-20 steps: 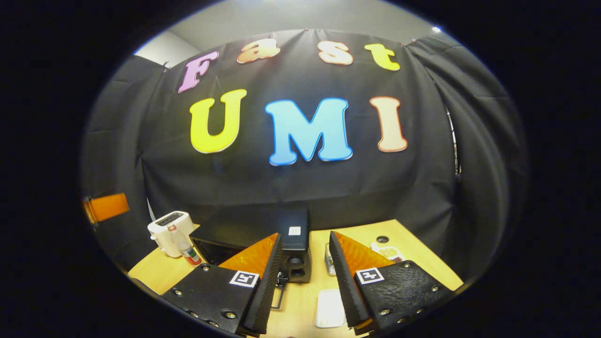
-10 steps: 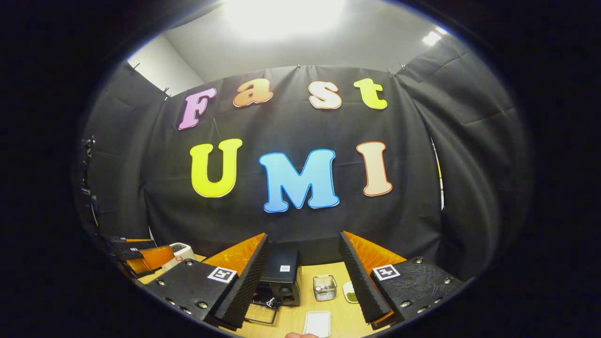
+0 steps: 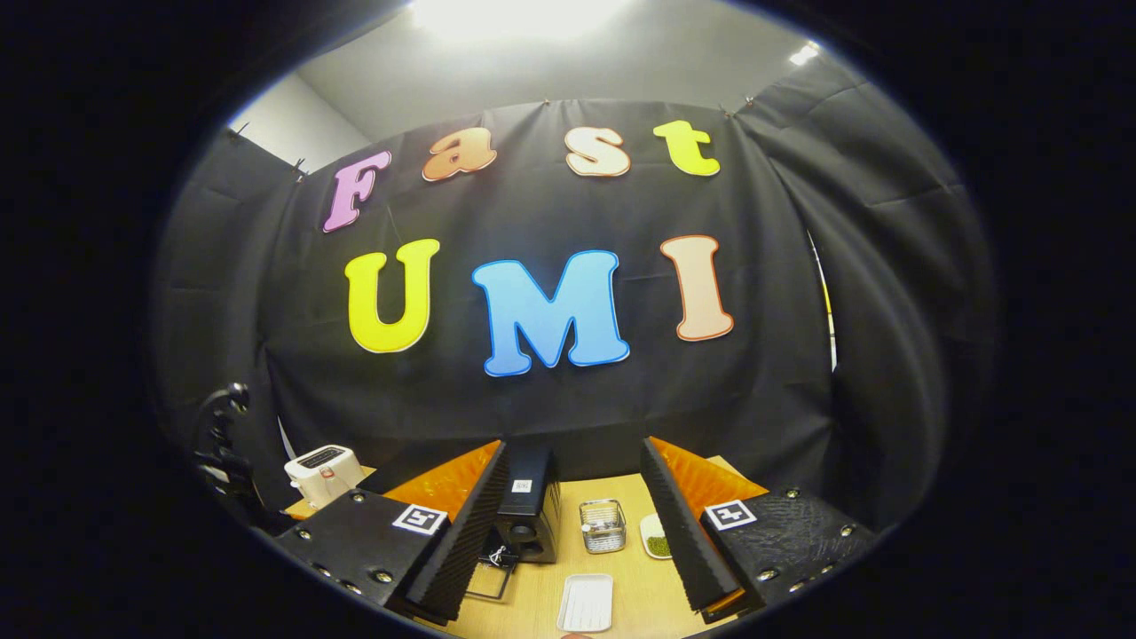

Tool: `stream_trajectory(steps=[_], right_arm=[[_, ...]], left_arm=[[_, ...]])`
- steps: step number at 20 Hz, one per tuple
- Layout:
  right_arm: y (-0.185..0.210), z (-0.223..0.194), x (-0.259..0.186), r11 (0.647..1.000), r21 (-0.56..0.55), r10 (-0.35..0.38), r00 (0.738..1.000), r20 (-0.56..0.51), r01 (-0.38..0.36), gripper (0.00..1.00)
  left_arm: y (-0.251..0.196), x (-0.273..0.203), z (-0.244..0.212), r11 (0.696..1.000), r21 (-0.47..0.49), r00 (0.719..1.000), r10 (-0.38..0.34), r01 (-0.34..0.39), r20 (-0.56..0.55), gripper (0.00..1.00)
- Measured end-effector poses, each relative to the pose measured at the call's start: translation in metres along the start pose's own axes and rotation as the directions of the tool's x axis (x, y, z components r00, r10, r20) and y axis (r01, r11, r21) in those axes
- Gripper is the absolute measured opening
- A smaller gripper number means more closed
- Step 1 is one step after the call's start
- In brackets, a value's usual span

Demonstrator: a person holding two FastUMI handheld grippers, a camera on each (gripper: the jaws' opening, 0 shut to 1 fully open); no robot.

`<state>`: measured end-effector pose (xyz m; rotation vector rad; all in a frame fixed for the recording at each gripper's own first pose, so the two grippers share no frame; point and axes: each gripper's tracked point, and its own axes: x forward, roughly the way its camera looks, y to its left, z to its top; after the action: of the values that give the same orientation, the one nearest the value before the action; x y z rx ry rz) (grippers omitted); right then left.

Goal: Open the electric oven with the left hand, put the food in, and close the electric oven.

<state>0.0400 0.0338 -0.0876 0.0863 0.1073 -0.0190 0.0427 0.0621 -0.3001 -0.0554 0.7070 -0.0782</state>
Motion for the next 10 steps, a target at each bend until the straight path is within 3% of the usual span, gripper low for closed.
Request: stream_trajectory(steps=[4,5,10], right_arm=[[-0.014,-0.008,0.005,1.000,0.021,-0.008,1.000,-0.021,0.008,0.90],[-0.018,-0.011,0.005,1.000,0.022,-0.012,0.999,-0.030,0.012,0.90],[-0.036,-0.024,0.006,0.999,0.036,-0.035,0.997,-0.069,0.038,0.90]], left_arm=[[0.006,0.029,-0.054,1.000,0.006,0.989,0.017,-0.016,-0.148,0.99],[0.007,0.035,-0.066,1.000,0.006,0.983,0.020,-0.019,-0.183,0.95],[0.017,0.066,-0.125,0.996,0.084,0.925,0.052,-0.022,-0.378,0.99]])
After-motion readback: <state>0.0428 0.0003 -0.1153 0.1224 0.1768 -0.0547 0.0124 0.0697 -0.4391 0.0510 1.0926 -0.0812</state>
